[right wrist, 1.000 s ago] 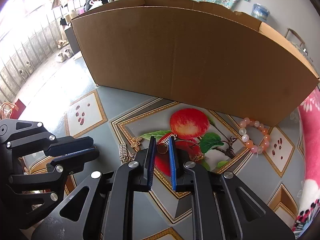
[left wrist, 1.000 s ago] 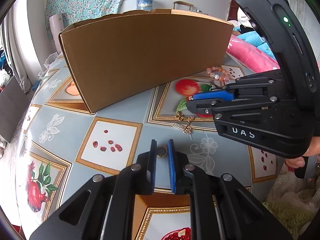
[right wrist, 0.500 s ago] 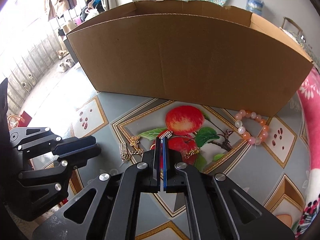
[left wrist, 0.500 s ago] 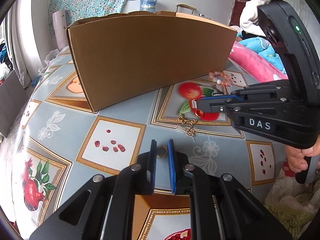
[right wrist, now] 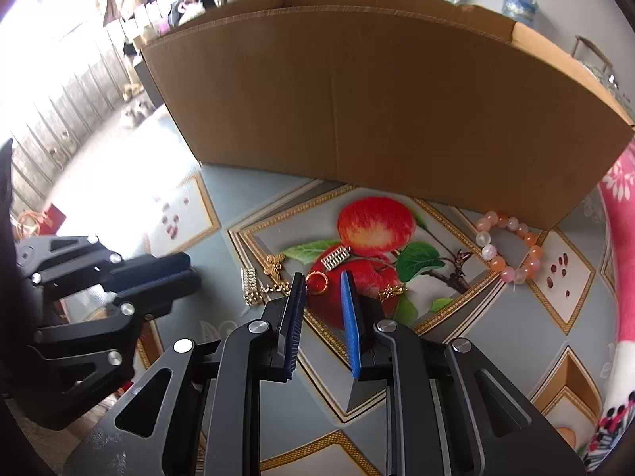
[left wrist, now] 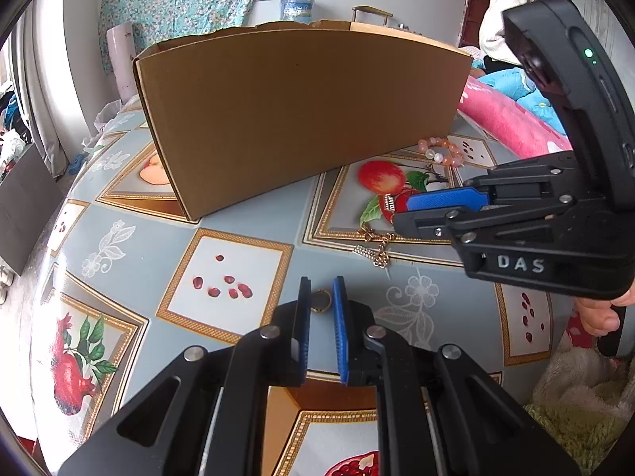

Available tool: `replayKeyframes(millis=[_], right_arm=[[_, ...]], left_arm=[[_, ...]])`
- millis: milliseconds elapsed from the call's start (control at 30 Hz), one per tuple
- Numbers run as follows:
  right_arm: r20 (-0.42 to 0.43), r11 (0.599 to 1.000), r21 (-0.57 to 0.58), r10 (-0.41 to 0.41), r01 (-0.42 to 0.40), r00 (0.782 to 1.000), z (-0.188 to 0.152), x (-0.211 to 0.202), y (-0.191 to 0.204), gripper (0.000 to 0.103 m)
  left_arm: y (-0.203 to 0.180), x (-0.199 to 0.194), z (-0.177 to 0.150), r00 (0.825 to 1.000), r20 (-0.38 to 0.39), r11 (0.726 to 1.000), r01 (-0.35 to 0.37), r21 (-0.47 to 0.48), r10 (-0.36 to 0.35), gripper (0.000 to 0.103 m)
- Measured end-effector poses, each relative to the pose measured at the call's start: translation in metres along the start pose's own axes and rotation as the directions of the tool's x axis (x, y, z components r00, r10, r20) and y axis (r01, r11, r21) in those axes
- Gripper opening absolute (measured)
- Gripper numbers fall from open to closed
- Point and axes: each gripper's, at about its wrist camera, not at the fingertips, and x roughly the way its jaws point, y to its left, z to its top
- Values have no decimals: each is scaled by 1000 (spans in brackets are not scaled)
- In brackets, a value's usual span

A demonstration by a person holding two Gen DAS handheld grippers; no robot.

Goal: Organize jewelry

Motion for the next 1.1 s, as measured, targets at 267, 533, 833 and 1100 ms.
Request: replayKeyframes(millis=[267,533,833,1100], right_arm=[[-27,998,-58,-23,22,999,4,2,10,10],[-26,1000,-2,6,-6,1000,8,0,0,8],[32,999,43,13,-14,999,3,-26,-12,8],[176,998,65,-15,3,984,2,-83,-23,8]], left_arm=[[0,0,0,1000,1,1000,5,6,-5,11],[3,-3,-1,1000,9,1000,13,-5,-12,10],[1,-18,4,999,40,1000,8,9,-8,10],[-10,-67,29,983,178,998,38,59,-48,10]])
